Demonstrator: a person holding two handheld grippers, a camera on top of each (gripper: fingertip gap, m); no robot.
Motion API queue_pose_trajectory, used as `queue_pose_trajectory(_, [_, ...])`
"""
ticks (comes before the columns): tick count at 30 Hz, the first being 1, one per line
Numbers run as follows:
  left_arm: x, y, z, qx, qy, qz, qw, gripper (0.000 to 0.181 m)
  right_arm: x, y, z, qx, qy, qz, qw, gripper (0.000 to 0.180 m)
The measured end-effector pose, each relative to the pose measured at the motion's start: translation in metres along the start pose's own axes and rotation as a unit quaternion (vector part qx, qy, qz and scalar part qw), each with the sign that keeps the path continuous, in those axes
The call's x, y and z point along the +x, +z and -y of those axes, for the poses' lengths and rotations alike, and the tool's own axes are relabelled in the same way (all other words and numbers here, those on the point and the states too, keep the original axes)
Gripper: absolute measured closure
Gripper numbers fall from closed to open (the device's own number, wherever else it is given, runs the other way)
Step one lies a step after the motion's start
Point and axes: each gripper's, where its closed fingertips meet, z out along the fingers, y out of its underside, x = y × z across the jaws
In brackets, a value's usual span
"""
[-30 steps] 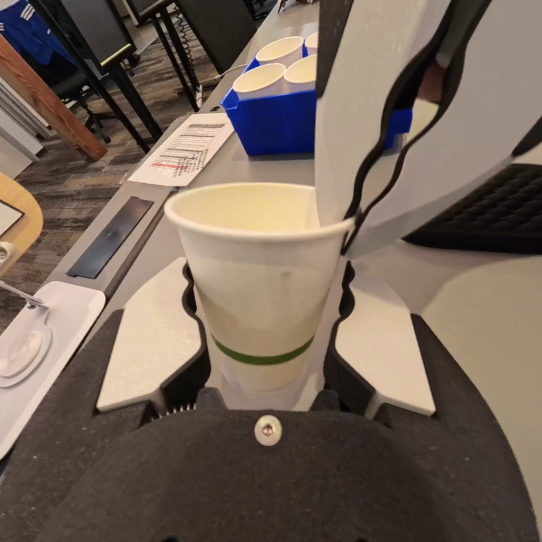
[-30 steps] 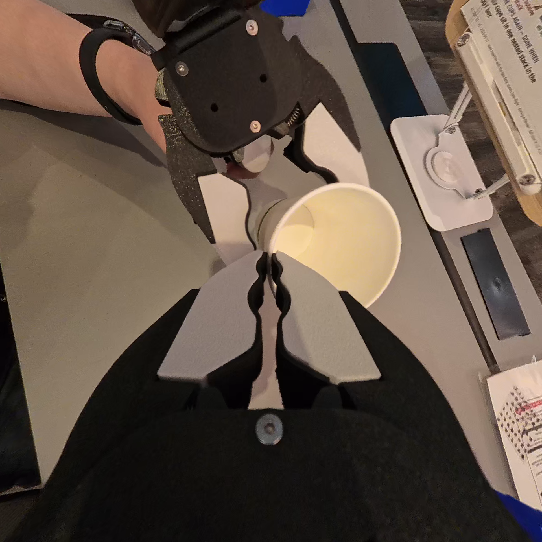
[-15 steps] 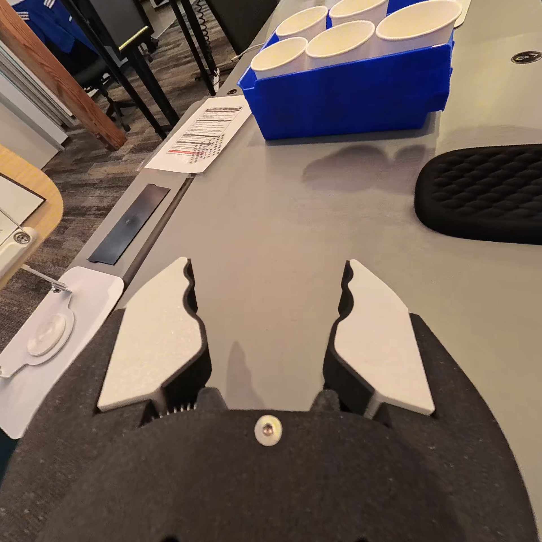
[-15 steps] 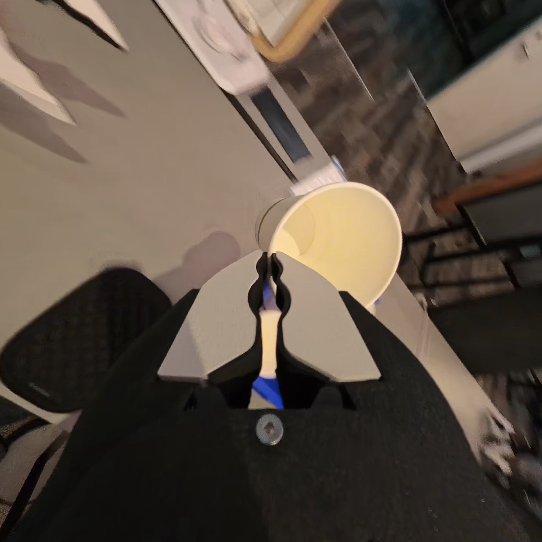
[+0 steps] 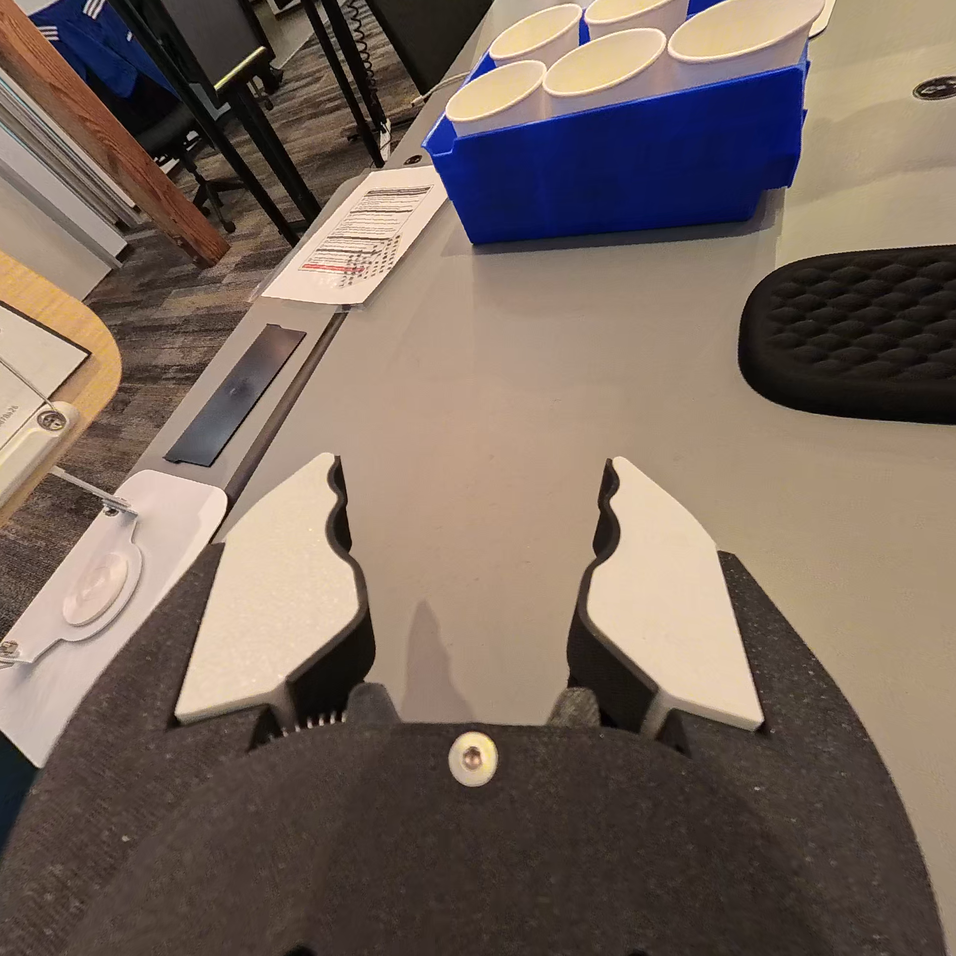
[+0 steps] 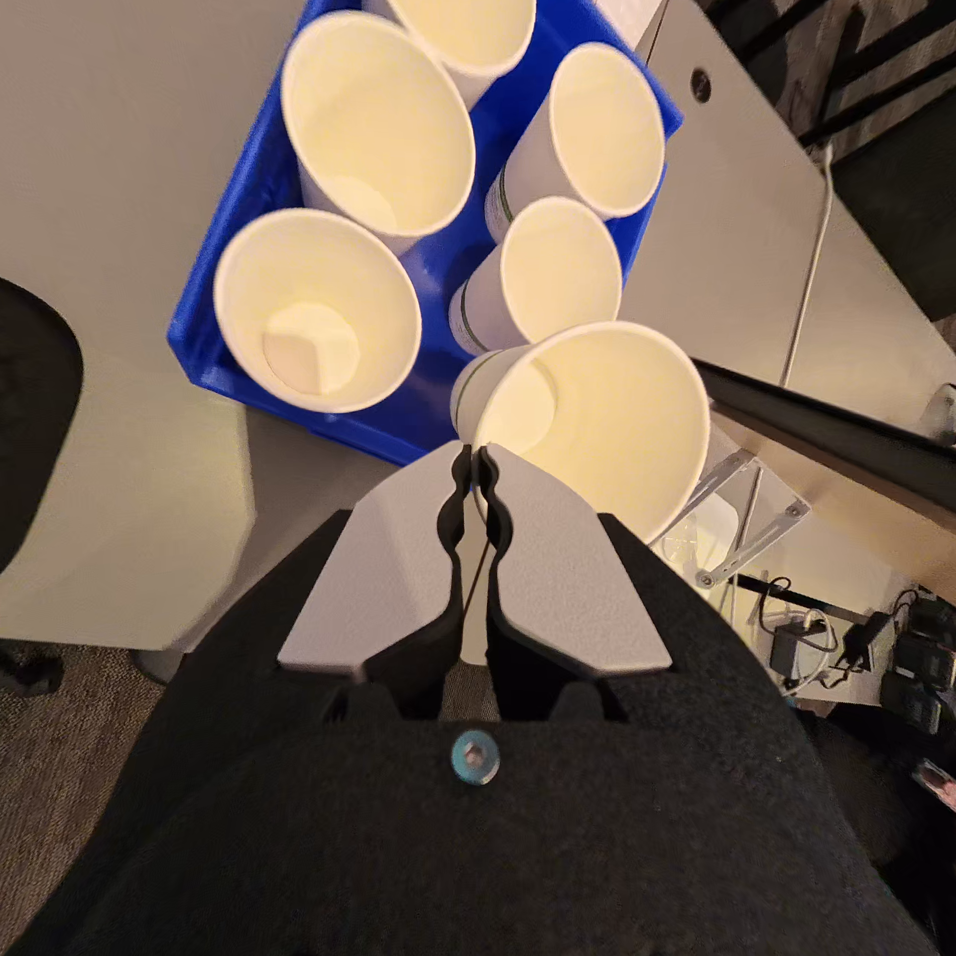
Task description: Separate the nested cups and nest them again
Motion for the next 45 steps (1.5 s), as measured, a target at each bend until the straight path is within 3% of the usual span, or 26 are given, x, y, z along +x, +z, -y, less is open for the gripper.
queue_pose_trajectory(17, [0.001,0.007,-0.011,-0.020,0.006,-0.005,1.000,0.088,-0.015,0.076,-0.028,-0.063,0.010,0.070,0.995,0.177])
queue_pose_trajectory(31, [0.003,0.009,-0.013,-0.025,0.010,-0.009,1.000,0.090,-0.021,0.086,-0.031,-0.090,0.036,0.130,0.987,0.177])
queue_pose_trajectory(43, [0.004,0.012,-0.018,-0.032,0.011,-0.010,0.999,0.089,-0.021,0.085,-0.032,-0.104,0.024,0.134,0.985,0.177])
queue_pose_trajectory(45, [0.004,0.012,-0.018,-0.033,0.012,-0.010,0.999,0.089,-0.020,0.085,-0.031,-0.100,0.024,0.130,0.986,0.166])
